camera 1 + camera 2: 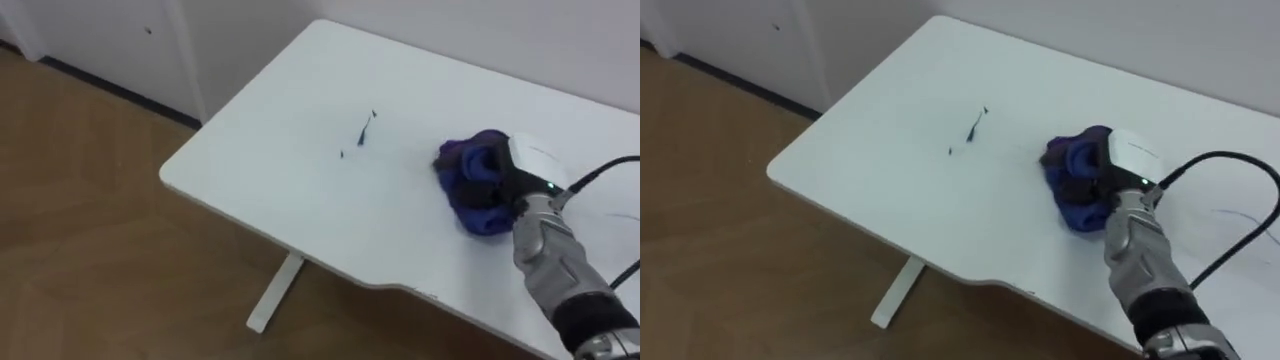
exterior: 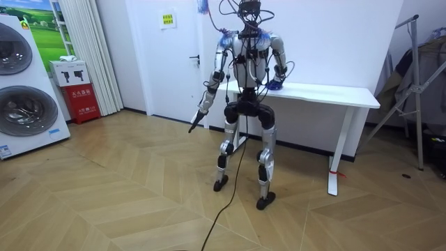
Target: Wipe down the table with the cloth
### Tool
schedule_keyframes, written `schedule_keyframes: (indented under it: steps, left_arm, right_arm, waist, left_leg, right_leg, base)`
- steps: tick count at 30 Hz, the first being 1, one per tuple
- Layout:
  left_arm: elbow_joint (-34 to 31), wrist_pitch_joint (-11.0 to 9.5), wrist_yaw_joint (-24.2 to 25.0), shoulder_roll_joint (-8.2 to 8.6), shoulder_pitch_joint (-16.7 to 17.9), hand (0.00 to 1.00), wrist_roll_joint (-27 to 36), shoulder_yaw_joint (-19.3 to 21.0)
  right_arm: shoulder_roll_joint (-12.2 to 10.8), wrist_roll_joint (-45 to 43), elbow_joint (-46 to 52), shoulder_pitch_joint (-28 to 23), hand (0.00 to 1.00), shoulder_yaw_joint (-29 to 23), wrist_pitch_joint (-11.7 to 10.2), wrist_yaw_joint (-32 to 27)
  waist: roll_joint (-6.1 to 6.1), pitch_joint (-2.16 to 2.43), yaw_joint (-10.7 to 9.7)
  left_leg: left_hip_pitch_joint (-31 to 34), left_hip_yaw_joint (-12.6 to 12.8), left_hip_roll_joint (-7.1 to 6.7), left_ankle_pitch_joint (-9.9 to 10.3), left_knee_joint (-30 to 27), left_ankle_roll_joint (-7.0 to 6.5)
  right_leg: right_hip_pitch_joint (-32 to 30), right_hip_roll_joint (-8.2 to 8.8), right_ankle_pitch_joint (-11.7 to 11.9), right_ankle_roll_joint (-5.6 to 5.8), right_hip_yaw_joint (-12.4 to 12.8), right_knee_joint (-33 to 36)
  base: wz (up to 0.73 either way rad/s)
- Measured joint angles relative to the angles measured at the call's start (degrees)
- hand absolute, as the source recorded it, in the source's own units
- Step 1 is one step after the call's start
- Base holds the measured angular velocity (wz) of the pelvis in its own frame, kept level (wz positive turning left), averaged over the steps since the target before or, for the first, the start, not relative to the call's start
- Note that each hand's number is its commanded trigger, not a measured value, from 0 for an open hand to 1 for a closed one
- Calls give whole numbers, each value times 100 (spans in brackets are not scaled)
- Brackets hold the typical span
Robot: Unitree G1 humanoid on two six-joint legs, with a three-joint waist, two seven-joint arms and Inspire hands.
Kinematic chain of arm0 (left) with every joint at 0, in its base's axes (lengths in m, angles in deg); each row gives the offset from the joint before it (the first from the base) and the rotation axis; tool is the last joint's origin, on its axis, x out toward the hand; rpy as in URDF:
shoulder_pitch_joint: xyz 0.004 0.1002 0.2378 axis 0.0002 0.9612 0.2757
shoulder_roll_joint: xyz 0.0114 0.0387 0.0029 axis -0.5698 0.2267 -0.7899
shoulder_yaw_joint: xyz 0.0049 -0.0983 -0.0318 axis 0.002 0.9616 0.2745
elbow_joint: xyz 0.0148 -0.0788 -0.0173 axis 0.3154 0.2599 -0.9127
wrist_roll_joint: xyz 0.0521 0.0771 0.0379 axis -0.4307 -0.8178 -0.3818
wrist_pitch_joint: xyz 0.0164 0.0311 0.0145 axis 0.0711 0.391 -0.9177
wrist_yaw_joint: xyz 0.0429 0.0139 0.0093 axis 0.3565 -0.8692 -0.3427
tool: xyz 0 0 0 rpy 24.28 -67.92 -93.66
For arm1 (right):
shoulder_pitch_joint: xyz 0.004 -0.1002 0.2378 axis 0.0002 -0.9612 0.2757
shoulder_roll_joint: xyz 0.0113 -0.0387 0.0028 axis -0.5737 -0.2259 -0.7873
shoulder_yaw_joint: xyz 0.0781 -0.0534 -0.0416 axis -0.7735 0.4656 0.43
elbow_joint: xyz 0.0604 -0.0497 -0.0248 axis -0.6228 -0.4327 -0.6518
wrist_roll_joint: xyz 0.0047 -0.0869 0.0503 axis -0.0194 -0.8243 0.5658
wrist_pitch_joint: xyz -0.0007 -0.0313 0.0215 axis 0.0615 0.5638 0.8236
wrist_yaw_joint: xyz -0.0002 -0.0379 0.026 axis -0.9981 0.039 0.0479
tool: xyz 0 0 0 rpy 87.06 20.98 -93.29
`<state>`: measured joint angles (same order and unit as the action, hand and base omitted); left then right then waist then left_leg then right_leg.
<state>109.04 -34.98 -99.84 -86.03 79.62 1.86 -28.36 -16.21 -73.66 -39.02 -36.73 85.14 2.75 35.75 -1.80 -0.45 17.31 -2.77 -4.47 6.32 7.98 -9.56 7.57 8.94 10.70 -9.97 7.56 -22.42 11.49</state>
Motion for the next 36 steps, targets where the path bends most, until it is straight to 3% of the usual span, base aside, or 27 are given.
schedule_keyframes:
  steps: [2,3,5,10,12,14,17,19,22,25,27,30,32,33,36]
  left_arm:
    - [2,-13,0,14,100,0,-27,194]
    - [1,-23,1,15,101,0,-37,260]
    - [1,-57,0,11,119,0,-57,467]
    - [-111,-215,-20,21,56,0,-12,415]
    - [-151,-217,-41,16,9,0,-16,308]
    - [-159,-213,-68,43,-103,0,-21,234]
    - [-118,-176,-218,94,-183,0,-40,42]
    - [-27,-131,-222,117,-201,0,-52,-62]
    - [-36,-94,-187,170,-273,0,-46,-60]
    - [-57,-11,-134,141,-155,0,-45,-38]
    - [-98,34,-81,123,7,0,20,-20]
    - [-102,34,1,107,229,0,33,64]
    - [-78,29,59,99,319,0,-15,228]
    - [-39,22,75,98,309,0,-16,278]
    - [32,-24,167,64,209,0,-54,499]
  right_arm:
    - [-1,-42,84,-540,100,-465,-310,-253]
    - [0,-41,83,-656,100,-599,-368,-304]
    - [5,-17,78,-1024,100,-1072,-512,-476]
    - [203,136,13,-1299,100,-1324,-518,-554]
    - [206,339,-18,-1257,100,-1252,-383,-562]
    - [189,460,-24,-1083,100,-1050,-84,-506]
    - [86,436,12,-666,100,-679,364,-307]
    - [13,328,14,-243,100,-263,474,-63]
    - [-163,-112,33,405,100,165,445,229]
    - [-161,-160,93,695,100,262,376,369]
    - [-79,-92,26,773,100,261,297,358]
    - [-31,-1,-468,560,100,-72,88,283]
    - [-11,274,-526,73,100,-546,-262,-27]
    - [-11,326,-543,-27,100,-652,-323,-88]
    - [2,576,-571,-580,100,-1348,-622,-323]
  waist:
    - [-15,44,-142]
    - [-28,49,-172]
    - [-22,69,-442]
    - [41,116,-604]
    - [63,119,-587]
    - [50,84,-430]
    - [38,79,-212]
    - [39,63,-47]
    - [-17,-47,188]
    - [-70,-39,429]
    - [-77,-34,430]
    - [-87,-25,257]
    - [-88,-22,2]
    - [-75,-22,-53]
    - [-41,-16,-469]
  left_leg:
    - [-41,18,-10,-1,-8,-1]
    - [-56,26,-13,0,-12,-1]
    - [-87,27,-24,3,-21,-7]
    - [-101,91,-23,6,-105,-14]
    - [-110,104,-18,-3,-121,-21]
    - [-160,207,0,-2,-110,-20]
    - [-169,339,17,3,-84,-12]
    - [-151,451,47,-9,-57,-29]
    - [-98,518,54,-8,-35,-30]
    - [-35,473,42,-4,17,-37]
    - [15,362,33,-3,17,-41]
    - [-57,277,2,-6,10,-45]
    - [-130,332,-6,-5,1,-46]
    - [-147,373,-8,-4,2,-49]
    - [-212,544,-24,37,-95,-115]
  right_leg:
    - [132,5,0,1,-135,-60]
    - [165,4,0,1,-150,-91]
    - [275,8,-6,9,-317,-112]
    - [322,9,-41,58,-311,-165]
    - [322,8,-40,56,-256,-151]
    - [259,10,-46,47,-85,-72]
    - [65,8,-23,8,137,48]
    - [-119,-13,-4,-23,324,130]
    - [-223,-17,14,-36,387,108]
    - [-260,-16,12,-33,324,74]
    - [-225,-13,12,-32,147,44]
    - [-13,11,12,-31,-46,14]
    - [112,35,12,-31,-148,38]
    - [121,45,11,-31,-148,60]
    - [106,169,-6,-4,-186,388]
  base:
    - [23]
    - [12]
    - [13]
    - [-5]
    - [-7]
    - [-24]
    - [-36]
    - [-42]
    - [-14]
    - [11]
    - [32]
    - [35]
    - [19]
    - [3]
    - [4]
